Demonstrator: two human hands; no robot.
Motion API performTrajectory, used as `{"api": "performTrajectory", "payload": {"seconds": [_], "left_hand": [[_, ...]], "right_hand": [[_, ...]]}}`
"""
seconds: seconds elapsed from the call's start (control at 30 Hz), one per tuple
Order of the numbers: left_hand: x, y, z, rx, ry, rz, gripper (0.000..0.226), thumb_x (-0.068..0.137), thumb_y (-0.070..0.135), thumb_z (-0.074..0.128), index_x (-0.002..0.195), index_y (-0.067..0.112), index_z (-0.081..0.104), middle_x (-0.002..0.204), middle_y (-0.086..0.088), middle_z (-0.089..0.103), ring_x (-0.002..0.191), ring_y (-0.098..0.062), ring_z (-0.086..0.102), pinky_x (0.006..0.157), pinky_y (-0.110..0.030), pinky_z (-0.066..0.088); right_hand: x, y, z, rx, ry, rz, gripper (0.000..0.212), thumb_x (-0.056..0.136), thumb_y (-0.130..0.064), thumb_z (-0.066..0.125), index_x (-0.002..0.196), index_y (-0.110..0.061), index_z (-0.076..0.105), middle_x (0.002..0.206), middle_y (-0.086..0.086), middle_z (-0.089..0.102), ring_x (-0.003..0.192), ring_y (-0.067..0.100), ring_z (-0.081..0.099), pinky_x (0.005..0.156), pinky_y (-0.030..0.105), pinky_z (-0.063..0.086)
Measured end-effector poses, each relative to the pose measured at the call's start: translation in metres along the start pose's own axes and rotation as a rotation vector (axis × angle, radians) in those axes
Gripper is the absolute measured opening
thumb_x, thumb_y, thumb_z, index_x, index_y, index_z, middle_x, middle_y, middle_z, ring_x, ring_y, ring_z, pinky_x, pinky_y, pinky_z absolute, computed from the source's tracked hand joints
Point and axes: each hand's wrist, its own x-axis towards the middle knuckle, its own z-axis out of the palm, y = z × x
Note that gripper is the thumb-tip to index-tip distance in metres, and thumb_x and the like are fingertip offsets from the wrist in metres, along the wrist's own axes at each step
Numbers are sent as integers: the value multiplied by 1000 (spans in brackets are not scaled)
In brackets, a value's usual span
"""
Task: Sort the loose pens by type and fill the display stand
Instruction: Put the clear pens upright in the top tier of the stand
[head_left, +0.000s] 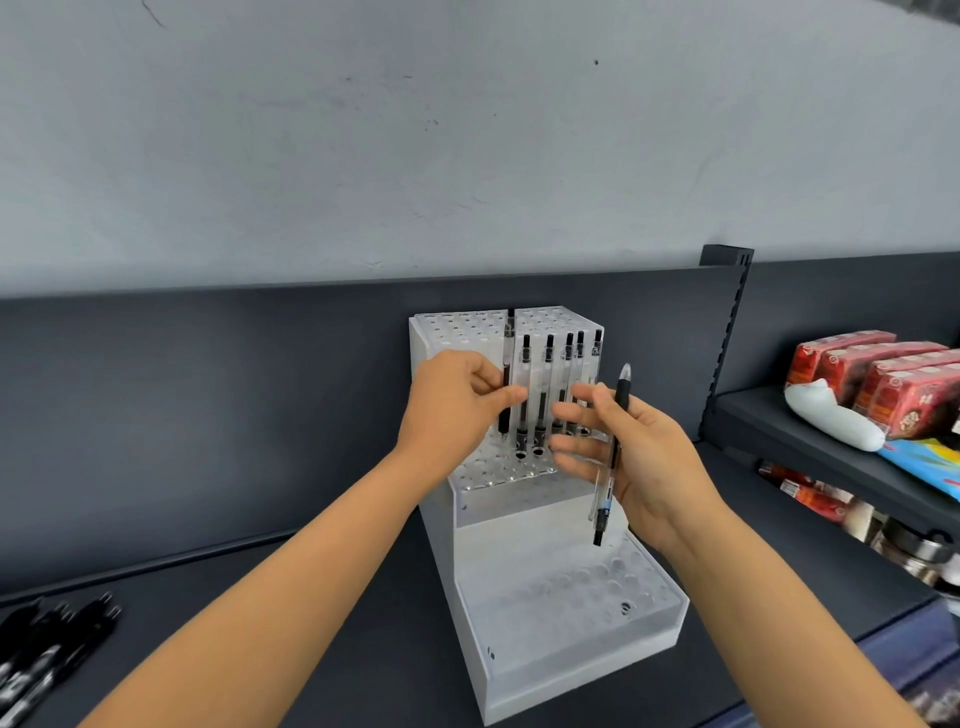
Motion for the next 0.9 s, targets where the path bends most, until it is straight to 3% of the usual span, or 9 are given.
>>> {"api": "performTrajectory", "payload": {"seconds": [0.07, 0.2, 0.33, 0.47, 0.57, 0.63, 0.73, 0.83, 0.9], "left_hand": [[-2, -4, 2, 97, -64, -32, 23, 76, 30, 81, 73, 13, 66, 67, -4, 69, 62, -14, 66, 61, -25, 53], [-4, -1, 9, 446, -139, 26, 31, 81, 37, 75, 76, 7, 68, 69, -6, 67, 63, -20, 63, 61, -29, 52], [-2, 10, 9, 631, -157, 51, 36, 82, 41, 72, 78, 7, 65, 72, -6, 66, 68, -23, 62, 63, -33, 52], [-7, 14, -1, 707, -159, 64, 43, 80, 50, 70, 69, 10, 58, 64, -2, 61, 61, -19, 58, 59, -30, 50], [-15, 23, -18, 425, -209, 112, 31, 78, 49, 72, 76, 19, 67, 71, 6, 68, 65, -3, 61, 59, -17, 48], [-22, 32, -29, 130, -411, 88, 25, 76, 46, 75, 82, 22, 72, 77, 10, 71, 66, 3, 62, 67, -16, 51], [-28, 33, -35, 3, -682, 25, 23, 82, 33, 74, 95, 15, 73, 85, 1, 74, 77, -11, 69, 84, -33, 57], [-30, 28, -41, -118, -625, 9, 17, 89, 24, 66, 97, 10, 73, 82, -4, 74, 67, -16, 67, 73, -30, 59], [-31, 27, -45, -331, -470, -39, 14, 85, 20, 69, 92, 9, 75, 75, -5, 72, 61, -15, 63, 65, -24, 56]], "right_hand": [[1, 2, -1, -40, 0, 25, 28, 99, -30, 49, 108, -8, 64, 69, 0, 63, 43, 12, 50, 38, 21, 41], [5, 5, -1, 11, -69, 168, 40, 101, -38, 39, 101, -6, 63, 59, -2, 42, 39, 9, 25, 34, 20, 20], [2, 3, 1, 94, -38, 124, 29, 98, -17, 34, 98, -5, 60, 62, 2, 43, 42, 12, 30, 37, 22, 24], [-3, 0, 2, 48, -51, 53, 25, 101, -14, 40, 102, -3, 62, 72, 5, 60, 54, 15, 51, 52, 26, 43], [-7, -3, 3, -2, -66, 20, 16, 97, -16, 51, 98, -8, 64, 88, 6, 74, 77, 20, 68, 78, 35, 54], [-7, -7, 6, 15, -69, -13, 10, 94, -18, 57, 95, -11, 64, 94, 6, 75, 85, 18, 71, 79, 35, 55], [-5, -13, 12, 102, -43, -69, 9, 92, -18, 59, 96, -10, 61, 98, 7, 75, 91, 17, 72, 72, 28, 57], [-2, -16, 13, 140, 21, -146, 10, 93, -17, 58, 86, -10, 54, 100, 8, 74, 97, 18, 70, 90, 31, 52], [-4, -16, 10, 150, 51, -138, 12, 93, -18, 58, 84, -11, 55, 101, 7, 74, 94, 19, 71, 90, 33, 53]]}}
